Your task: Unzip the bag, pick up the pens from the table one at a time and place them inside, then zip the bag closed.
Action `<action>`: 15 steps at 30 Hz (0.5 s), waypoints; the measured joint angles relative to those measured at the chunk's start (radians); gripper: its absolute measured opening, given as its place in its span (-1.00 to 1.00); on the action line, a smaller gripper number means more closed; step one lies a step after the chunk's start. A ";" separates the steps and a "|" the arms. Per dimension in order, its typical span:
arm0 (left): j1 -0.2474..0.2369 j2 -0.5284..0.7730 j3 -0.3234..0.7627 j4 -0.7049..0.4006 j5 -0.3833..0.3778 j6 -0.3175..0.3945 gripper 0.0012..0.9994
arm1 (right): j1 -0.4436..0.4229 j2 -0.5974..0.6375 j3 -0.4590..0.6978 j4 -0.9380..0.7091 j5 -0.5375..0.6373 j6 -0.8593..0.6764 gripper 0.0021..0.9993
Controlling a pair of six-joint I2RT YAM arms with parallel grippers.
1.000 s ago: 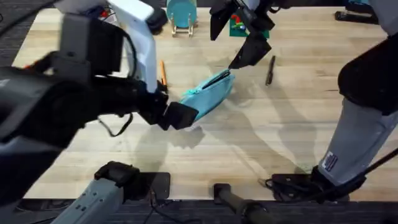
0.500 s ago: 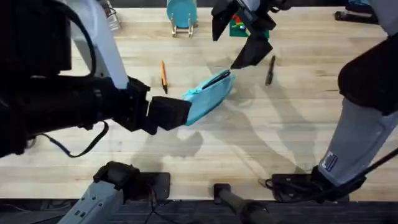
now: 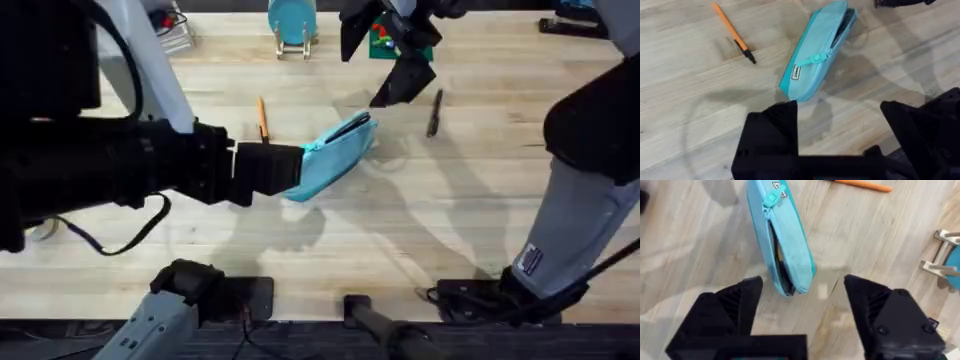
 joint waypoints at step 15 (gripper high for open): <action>0.000 0.000 0.000 0.000 -0.011 -0.003 0.99 | 0.059 0.000 0.000 0.001 0.162 0.069 -0.94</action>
